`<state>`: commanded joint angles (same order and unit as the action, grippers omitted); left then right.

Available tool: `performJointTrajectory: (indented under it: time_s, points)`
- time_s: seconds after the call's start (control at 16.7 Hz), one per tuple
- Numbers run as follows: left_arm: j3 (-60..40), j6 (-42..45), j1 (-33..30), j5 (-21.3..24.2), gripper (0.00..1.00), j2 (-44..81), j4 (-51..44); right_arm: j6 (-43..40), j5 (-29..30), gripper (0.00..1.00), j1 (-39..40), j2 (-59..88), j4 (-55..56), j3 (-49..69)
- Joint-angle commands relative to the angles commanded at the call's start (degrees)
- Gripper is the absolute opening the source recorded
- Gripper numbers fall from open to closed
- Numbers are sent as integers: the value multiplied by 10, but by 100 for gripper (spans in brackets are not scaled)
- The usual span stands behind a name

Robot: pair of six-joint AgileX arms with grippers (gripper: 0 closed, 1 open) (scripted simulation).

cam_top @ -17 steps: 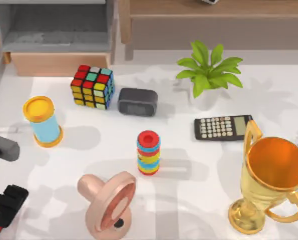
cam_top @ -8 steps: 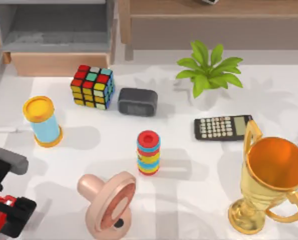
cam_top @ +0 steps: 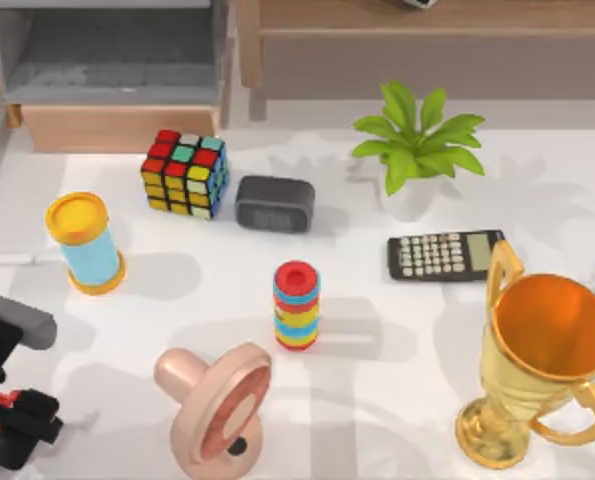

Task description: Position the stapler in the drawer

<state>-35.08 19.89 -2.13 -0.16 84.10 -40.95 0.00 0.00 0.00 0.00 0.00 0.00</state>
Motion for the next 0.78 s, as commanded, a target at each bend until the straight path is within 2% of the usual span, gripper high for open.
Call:
performJointTrajectory:
  time_s: [0.42, 0.78]
  points:
    - [0, 0, 0, 0, 2, 0, 0, 0, 0, 100, 0, 0, 0, 0]
    - [0, 0, 0, 0, 0, 0, 0, 0, 0, 100, 0, 0, 0, 0]
